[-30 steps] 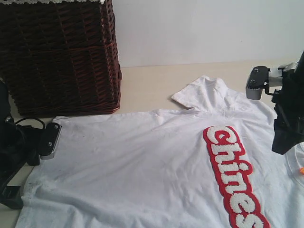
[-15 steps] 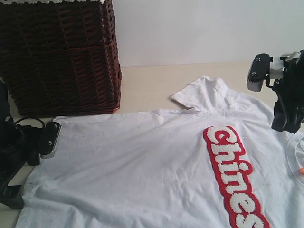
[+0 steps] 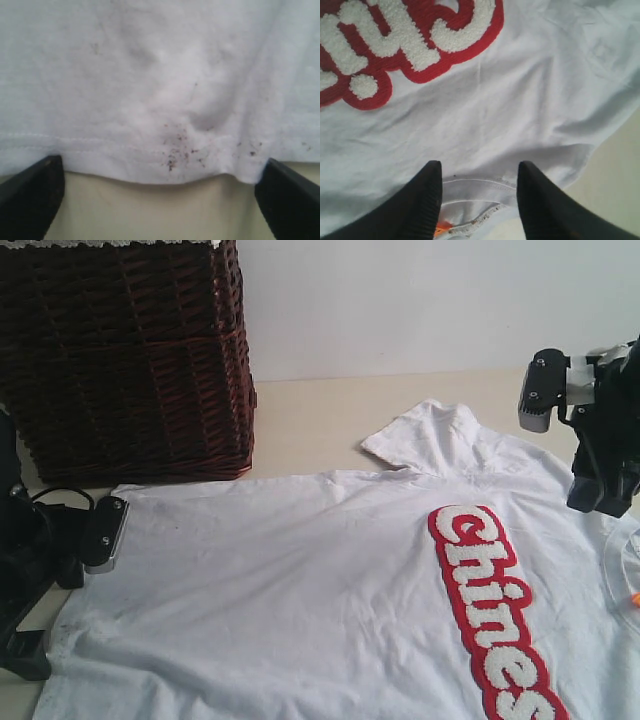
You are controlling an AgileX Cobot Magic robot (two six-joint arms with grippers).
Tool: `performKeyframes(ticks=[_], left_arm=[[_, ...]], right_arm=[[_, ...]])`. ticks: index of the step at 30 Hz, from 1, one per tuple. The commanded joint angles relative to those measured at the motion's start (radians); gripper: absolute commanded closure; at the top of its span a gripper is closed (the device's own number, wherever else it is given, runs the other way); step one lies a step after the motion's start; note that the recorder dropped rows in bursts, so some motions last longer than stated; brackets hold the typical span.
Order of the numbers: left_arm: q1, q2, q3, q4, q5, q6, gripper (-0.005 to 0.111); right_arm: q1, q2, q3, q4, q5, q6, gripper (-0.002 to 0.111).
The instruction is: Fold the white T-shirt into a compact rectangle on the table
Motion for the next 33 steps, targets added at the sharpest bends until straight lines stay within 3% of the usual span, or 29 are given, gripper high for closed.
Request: performKeyframes(ticks=[1,6,12,18,22,25,33], left_arm=[[0.004,0.027,0.005,-0.02,0.017,0.009,0.007],[0.004,-0.043,-0.048,-0.02,0.107,0.016,0.007],[0.004,-0.088,-0.055,-0.026,0.129,0.031,0.007],[0.004,-0.088,-0.044,-0.059,0.147,0.031,0.007],[0.004,-0.088,-0.044,-0.058,0.159,0.031,0.007],[0.004,-0.088,-0.044,-0.057,0.143,0.035,0.007],[0.004,-0.088,-0.044,-0.059,0.138,0.037,0.007]], right_arm=[[-0.004,-0.003,-0.004,0.008,-0.024,-0.009,0.055],[-0.004,-0.003,-0.004,0.017,-0.055,-0.007,0.055],[-0.004,-0.003,-0.004,-0.017,-0.057,0.007,0.038],[-0.004,-0.003,-0.004,-0.027,-0.145,0.234,0.036],[-0.004,-0.005,-0.004,0.068,-0.105,0.019,0.036],[-0.004,-0.014,-0.004,0.134,-0.129,-0.009,0.034],[-0.004,-0.016,-0.004,0.087,-0.067,-0.061,0.005]])
